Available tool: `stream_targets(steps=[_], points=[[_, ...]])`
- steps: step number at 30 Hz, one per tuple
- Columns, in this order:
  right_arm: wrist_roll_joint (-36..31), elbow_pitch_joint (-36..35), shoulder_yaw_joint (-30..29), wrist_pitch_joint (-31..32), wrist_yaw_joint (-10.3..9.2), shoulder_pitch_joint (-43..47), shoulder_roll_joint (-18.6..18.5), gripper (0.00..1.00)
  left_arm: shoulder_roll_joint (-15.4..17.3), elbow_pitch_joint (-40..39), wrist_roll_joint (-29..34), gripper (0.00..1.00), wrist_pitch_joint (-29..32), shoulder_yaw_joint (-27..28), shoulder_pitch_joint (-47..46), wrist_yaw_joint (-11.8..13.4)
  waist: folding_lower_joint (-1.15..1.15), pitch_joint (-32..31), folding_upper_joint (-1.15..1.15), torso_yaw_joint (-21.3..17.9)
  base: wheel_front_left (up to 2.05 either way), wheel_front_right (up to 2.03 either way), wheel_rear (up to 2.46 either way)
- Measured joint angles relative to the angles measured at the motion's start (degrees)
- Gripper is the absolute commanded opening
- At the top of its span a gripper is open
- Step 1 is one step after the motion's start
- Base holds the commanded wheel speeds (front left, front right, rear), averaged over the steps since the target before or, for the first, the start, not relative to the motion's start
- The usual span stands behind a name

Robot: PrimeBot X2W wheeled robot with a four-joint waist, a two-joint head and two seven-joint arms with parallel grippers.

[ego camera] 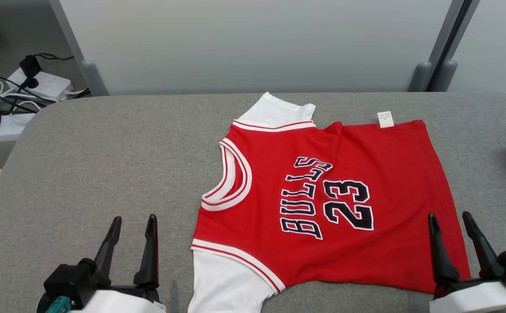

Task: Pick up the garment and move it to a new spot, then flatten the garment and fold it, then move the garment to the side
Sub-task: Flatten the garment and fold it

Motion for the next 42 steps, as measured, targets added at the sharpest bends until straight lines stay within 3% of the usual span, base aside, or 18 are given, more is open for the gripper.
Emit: stream_targets(steps=[10,20,35,42], points=[[0.2,2.5,2.6,-3.8,-0.01,0.6,-2.3,1.0,-5.0,2.4,11.9,1.0,0.0,4.7,5.5,-7.0,0.0,-3.3,0.0,-0.9,0.0,0.0,0.0],[0.5,0.8,1.7,-3.8,-0.01,6.3,-2.3,1.0,-11.1,5.8,18.0,1.0,0.0,9.6,9.5,-13.5,0.0,-5.3,0.0,-1.4,0.0,0.0,0.0],[0.5,-1.0,1.7,-3.8,-0.01,7.4,-2.0,1.0,-15.2,10.1,23.4,1.0,-0.1,13.4,10.5,-18.5,0.0,-5.4,0.0,-0.9,0.0,0.0,0.0],[0.7,-1.7,1.7,-3.8,-0.01,7.3,-2.0,1.0,-15.0,18.3,22.5,1.0,10.6,10.7,11.9,-19.6,0.0,-4.7,0.0,-1.0,0.0,0.0,0.0]])
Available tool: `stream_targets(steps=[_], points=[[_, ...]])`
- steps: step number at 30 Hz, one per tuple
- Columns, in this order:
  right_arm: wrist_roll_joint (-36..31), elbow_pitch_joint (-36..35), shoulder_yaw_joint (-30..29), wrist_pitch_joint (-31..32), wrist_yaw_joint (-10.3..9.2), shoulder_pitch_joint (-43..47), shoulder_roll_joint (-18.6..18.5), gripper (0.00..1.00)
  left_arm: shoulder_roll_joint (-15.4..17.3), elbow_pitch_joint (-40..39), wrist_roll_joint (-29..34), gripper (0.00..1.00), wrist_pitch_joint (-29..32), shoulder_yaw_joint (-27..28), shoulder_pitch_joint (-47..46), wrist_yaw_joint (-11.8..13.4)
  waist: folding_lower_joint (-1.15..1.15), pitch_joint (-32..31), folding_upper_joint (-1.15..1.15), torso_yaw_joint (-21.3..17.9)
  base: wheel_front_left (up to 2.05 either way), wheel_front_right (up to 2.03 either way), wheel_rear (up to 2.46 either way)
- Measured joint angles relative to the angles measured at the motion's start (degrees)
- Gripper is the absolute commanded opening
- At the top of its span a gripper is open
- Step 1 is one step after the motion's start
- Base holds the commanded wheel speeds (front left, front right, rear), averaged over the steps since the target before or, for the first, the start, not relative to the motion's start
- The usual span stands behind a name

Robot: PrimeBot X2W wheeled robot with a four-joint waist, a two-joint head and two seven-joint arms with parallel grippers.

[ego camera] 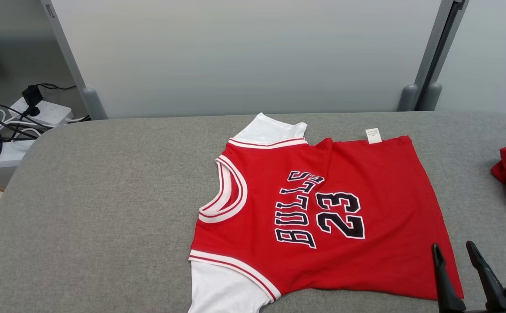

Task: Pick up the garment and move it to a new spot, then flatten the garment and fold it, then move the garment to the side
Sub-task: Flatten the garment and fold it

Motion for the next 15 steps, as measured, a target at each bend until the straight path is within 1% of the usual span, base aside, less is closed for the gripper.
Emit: stream_targets(steps=[4,8,15], points=[[0.0,-0.1,-0.1,0.0,0.0,0.0,0.0,1.0,-0.1,1.3,-0.7,1.0,2.9,-1.5,-0.1,-1.0,0.0,0.5,0.0,0.0,0.0,0.0,0.0],[0.0,-0.1,-0.1,0.0,0.0,0.0,0.1,1.0,-0.1,4.0,-1.2,1.0,5.7,-2.4,-0.5,-1.2,0.0,0.8,0.0,0.0,0.0,0.0,0.0],[0.2,-0.1,0.1,0.0,0.0,-0.2,-0.1,1.0,-0.1,6.8,-1.0,1.0,6.4,-3.1,-2.9,-1.1,0.0,1.6,0.0,-0.4,0.0,0.0,0.0]])
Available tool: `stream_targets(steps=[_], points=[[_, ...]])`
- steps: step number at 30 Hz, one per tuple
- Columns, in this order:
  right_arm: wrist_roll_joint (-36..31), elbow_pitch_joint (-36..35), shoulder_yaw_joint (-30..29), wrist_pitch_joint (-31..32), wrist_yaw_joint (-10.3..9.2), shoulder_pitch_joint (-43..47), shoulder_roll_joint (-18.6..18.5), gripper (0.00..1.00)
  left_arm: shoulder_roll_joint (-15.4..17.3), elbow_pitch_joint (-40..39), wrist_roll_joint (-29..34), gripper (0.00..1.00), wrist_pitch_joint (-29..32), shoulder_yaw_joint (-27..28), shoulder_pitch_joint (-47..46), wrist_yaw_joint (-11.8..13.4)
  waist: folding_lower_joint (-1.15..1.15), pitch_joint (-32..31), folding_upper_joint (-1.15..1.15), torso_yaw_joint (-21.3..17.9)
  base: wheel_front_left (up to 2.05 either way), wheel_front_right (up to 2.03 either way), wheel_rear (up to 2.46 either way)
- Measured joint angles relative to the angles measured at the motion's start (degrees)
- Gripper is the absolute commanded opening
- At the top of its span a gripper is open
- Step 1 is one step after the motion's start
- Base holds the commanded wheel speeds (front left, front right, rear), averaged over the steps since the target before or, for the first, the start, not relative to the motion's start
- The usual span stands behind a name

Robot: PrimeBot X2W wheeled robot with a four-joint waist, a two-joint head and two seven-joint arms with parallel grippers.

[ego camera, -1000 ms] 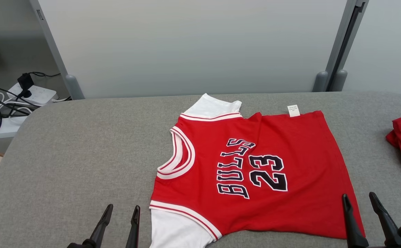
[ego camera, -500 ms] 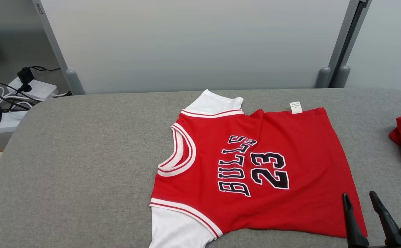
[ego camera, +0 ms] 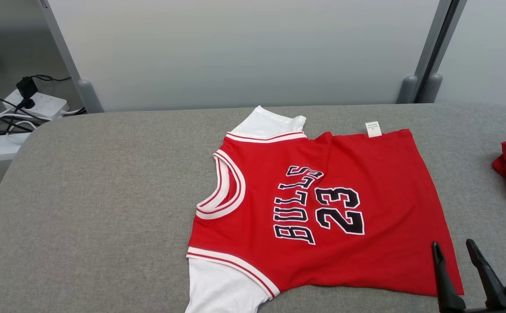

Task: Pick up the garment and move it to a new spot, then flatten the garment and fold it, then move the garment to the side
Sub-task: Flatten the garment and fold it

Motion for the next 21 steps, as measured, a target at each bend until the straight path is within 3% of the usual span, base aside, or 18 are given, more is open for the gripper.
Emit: stream_targets(steps=[2,8,12,17,19,21], points=[[0.0,0.0,0.0,0.0,0.0,0.0,-0.1,1.0,0.0,0.7,0.2,1.0,-0.4,-0.1,-1.0,0.0,0.0,0.2,0.0,-0.2,0.0,0.0,0.0],[0.0,0.0,0.0,0.0,0.0,0.0,-0.3,1.0,-0.3,3.2,0.1,0.49,-1.1,-0.5,-1.9,0.0,0.0,0.8,0.0,-0.8,0.0,0.0,0.0],[0.0,0.0,-0.1,0.0,0.0,-0.1,-0.5,1.0,-0.5,4.2,-0.1,0.4,-2.0,-0.8,-3.5,0.0,0.0,1.5,0.0,-1.1,0.0,0.0,0.0],[0.0,0.0,-0.1,0.0,0.0,-1.0,-0.5,1.0,-1.2,5.2,-0.3,0.38,-2.6,-1.1,-4.9,-0.1,0.0,2.5,0.0,-1.4,0.0,0.0,0.0],[0.0,0.0,-0.1,0.0,0.0,-1.2,-0.6,1.0,-1.3,5.6,-0.3,0.26,-2.8,-1.3,-4.9,-0.1,0.0,2.9,0.0,-1.5,0.0,0.0,0.0],[0.1,0.0,-0.3,0.0,0.0,-1.2,-0.6,1.0,-1.3,5.8,-0.3,0.0,-2.7,-1.5,-5.2,-0.3,0.0,3.2,0.0,-1.6,0.0,0.0,0.0]])
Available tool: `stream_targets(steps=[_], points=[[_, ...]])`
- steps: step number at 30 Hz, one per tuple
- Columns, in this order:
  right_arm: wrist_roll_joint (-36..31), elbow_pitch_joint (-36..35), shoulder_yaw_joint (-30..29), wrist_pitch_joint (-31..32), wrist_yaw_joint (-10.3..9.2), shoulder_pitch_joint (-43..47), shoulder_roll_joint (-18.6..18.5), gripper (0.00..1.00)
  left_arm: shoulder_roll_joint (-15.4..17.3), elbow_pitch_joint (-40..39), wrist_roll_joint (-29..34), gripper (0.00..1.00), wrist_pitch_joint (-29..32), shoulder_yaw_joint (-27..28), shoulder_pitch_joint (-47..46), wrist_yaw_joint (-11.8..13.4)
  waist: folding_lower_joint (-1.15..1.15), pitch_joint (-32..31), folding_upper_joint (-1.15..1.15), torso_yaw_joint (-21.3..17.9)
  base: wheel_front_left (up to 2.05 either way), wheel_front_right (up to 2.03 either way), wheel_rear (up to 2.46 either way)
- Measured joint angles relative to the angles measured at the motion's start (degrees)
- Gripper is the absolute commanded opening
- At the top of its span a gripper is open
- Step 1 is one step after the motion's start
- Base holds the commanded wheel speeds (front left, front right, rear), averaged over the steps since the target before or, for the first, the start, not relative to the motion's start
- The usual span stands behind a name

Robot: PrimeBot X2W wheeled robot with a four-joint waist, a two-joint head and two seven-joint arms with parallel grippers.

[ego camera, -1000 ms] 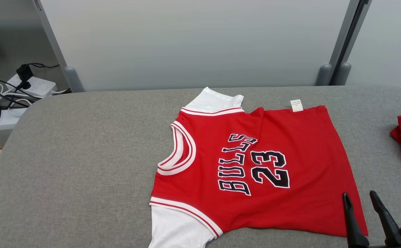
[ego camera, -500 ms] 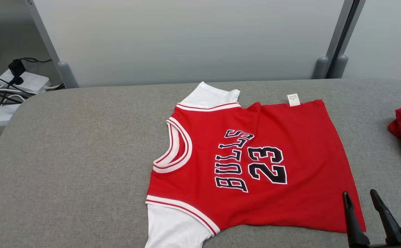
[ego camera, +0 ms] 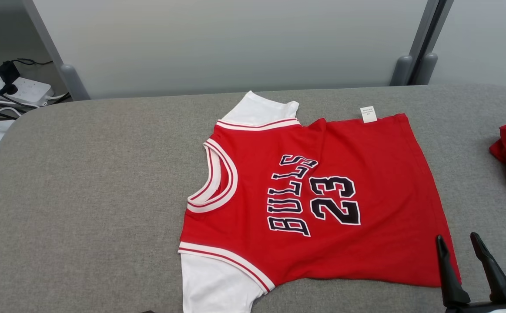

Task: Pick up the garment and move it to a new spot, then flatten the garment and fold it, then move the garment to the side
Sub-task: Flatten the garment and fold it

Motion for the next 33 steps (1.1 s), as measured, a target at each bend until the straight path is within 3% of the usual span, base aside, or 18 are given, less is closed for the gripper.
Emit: stream_targets(steps=[5,10,14,18,25,29,31,33], points=[[0.0,1.5,-1.5,0.0,0.0,0.0,-0.3,1.0,0.4,-0.7,-1.5,0.0,1.5,0.0,-0.4,-0.7,0.0,0.7,0.0,-0.1,0.0,0.0,0.0],[1.4,8.6,-3.0,0.0,0.0,0.1,-0.3,1.0,2.4,-5.4,-2.1,0.0,4.7,0.6,-0.3,-0.6,0.0,1.8,0.0,0.4,0.0,0.0,0.0],[3.9,14.5,-4.2,0.3,0.0,-0.9,0.2,1.0,5.0,-12.5,-2.2,0.0,7.8,1.9,0.5,0.9,0.0,2.3,0.0,1.2,0.0,0.0,0.0],[5.6,18.7,-5.5,2.1,0.0,-2.6,0.3,1.0,5.6,-17.1,-2.4,0.0,9.9,2.3,1.2,1.9,0.0,2.6,0.0,1.9,0.0,0.0,0.0],[8.8,24.5,-5.7,3.5,0.0,-4.8,0.1,1.0,7.0,-20.6,-2.4,0.0,11.2,2.6,2.0,2.9,0.0,3.1,0.0,3.0,0.0,0.0,0.0],[10.1,27.0,-4.5,3.6,0.0,-5.8,0.1,0.84,7.1,-21.6,-2.4,0.0,11.9,2.5,2.9,3.4,0.0,3.5,0.0,3.5,0.0,0.0,0.0],[10.6,28.0,-4.1,3.6,0.0,-6.3,0.1,0.82,7.2,-21.9,-2.4,0.0,12.1,2.5,2.9,3.4,0.0,3.7,0.0,3.8,0.0,0.0,0.0],[11.1,29.0,-3.1,3.2,0.0,-7.1,-0.3,0.58,7.3,-22.2,-2.4,0.0,12.1,2.5,2.9,3.4,0.0,3.9,0.0,3.9,0.0,0.0,0.0]])
